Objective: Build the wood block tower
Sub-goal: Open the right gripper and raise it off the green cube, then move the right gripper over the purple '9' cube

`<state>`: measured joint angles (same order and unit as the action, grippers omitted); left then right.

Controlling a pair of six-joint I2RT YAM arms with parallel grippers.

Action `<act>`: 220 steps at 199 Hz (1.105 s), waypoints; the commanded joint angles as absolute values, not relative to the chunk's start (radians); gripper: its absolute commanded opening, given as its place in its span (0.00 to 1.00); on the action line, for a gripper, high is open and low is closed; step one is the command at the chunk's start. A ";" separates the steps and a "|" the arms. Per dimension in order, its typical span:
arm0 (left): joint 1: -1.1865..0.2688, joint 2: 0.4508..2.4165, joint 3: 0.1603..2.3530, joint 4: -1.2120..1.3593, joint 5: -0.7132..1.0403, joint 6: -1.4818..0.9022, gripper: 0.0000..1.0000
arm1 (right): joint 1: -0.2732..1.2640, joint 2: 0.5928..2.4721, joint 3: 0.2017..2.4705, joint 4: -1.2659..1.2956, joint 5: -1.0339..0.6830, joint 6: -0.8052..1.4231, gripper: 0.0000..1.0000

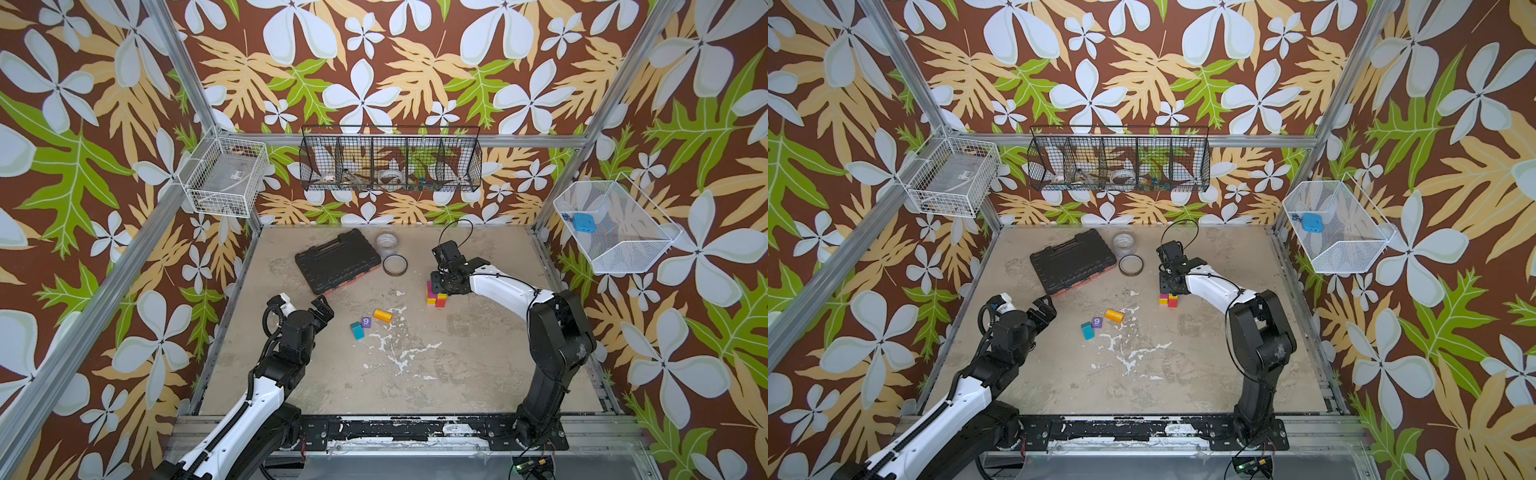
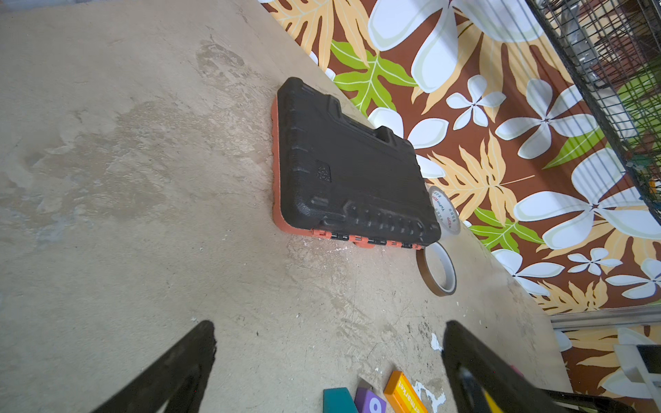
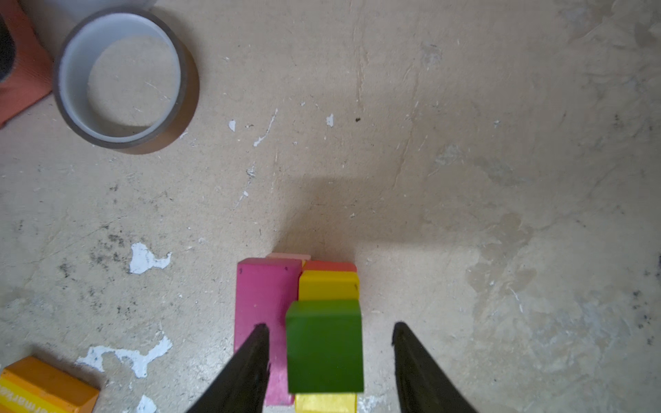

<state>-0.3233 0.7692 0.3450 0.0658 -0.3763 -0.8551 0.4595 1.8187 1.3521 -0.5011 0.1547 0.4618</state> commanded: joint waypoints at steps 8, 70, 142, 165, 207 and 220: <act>-0.322 0.768 0.345 0.098 -0.376 -0.847 1.00 | 0.462 1.713 1.356 -0.446 0.211 0.529 0.69; -0.322 0.747 0.342 0.088 -0.391 -0.843 1.00 | 0.570 1.467 1.038 0.223 0.542 0.651 0.99; -0.322 0.781 0.345 0.110 -0.377 -0.851 1.00 | 0.576 1.662 0.812 0.985 0.412 0.608 1.00; -0.323 0.770 0.338 0.116 -0.380 -0.854 1.00 | 0.578 1.761 0.925 0.912 0.315 0.585 1.00; -0.322 0.753 0.327 0.126 -0.386 -0.856 1.00 | 0.636 1.879 0.891 1.191 0.200 0.387 1.00; -0.322 0.753 0.324 0.129 -0.391 -0.856 1.00 | 0.664 1.915 0.904 1.237 0.169 0.305 1.00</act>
<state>-0.3233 0.7563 0.3309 0.0948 -0.3805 -0.8558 0.6289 1.8717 0.8951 1.0416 0.2630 0.4839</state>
